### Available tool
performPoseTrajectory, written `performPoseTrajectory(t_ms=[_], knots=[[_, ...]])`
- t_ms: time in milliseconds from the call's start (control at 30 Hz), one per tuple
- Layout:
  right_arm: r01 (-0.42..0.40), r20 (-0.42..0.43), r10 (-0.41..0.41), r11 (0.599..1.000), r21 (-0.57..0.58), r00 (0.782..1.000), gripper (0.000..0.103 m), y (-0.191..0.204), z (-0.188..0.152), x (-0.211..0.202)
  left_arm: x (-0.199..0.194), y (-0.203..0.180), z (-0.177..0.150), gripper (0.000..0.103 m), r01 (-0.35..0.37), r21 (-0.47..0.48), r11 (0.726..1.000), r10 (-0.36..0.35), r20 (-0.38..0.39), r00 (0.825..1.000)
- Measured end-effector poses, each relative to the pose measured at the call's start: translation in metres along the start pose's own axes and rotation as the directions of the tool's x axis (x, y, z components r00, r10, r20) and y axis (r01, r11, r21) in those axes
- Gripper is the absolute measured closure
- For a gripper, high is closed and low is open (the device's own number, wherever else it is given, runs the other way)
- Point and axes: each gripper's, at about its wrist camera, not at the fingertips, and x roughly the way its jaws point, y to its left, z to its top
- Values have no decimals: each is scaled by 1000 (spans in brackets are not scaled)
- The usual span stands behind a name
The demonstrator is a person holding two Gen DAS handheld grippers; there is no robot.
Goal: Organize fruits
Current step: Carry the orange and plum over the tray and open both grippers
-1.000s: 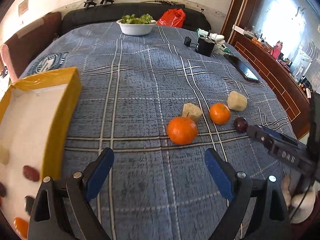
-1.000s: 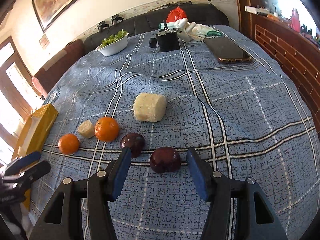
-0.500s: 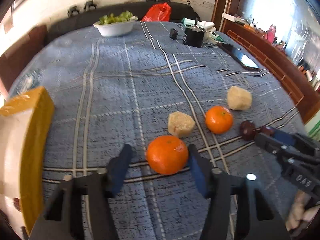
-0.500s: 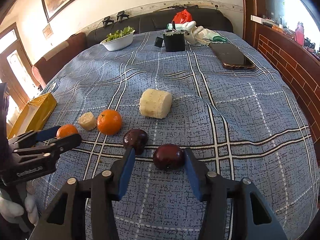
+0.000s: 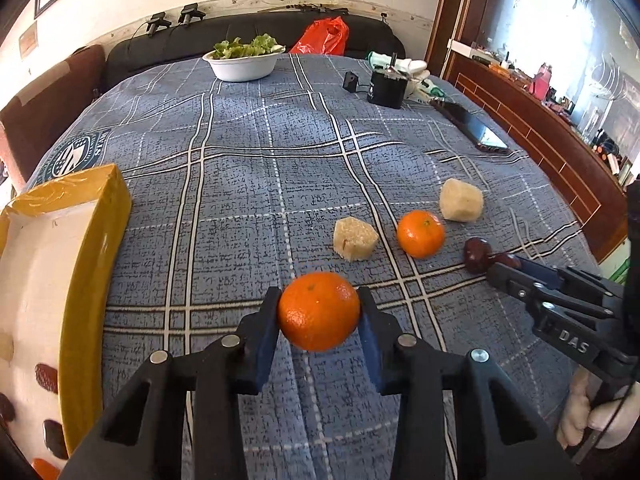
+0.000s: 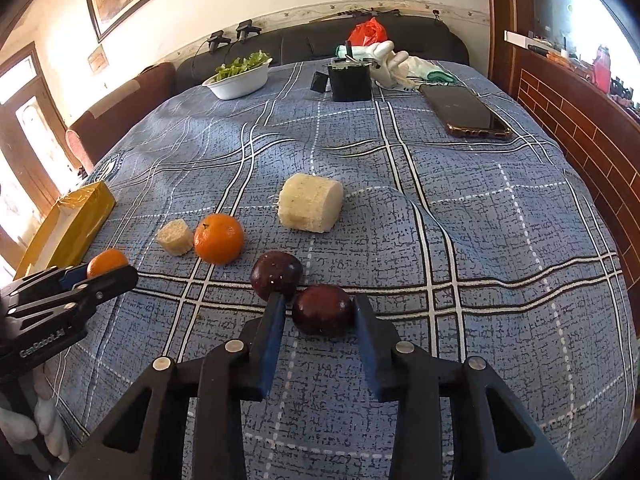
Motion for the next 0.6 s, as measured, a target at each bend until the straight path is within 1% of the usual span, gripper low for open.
performPoseTrajectory(t_ms=[67, 200, 300, 367, 467, 533, 600], knots=[[-12, -1, 12, 1000, -3, 1000, 71, 0, 0, 0, -12, 3, -4, 67, 6, -17, 1000, -6, 16, 1000], [-6, 11, 6, 1000, 9, 1000, 72, -1, -1, -2, -40, 14, -11, 67, 6, -51, 999, -3, 58, 998], [5, 40, -5, 1000, 10, 999, 72, 1, -2, -9, -64, 30, -19, 67, 4, -84, 996, 3, 91, 996], [1, 59, -2, 1000, 12, 998, 72, 4, -3, -19, -80, 44, -24, 67, -6, -105, 994, 18, 110, 994], [-29, 79, 28, 1000, 9, 996, 72, 14, -7, -40, -101, 72, -32, 67, -29, -141, 990, 48, 127, 991], [-40, 95, 43, 999, -25, 995, 71, 32, -7, -56, -114, 95, -38, 67, -52, -174, 983, 77, 136, 988], [-68, 108, 74, 996, -59, 991, 71, 53, -4, -70, -124, 117, -45, 67, -88, -207, 974, 118, 139, 983]])
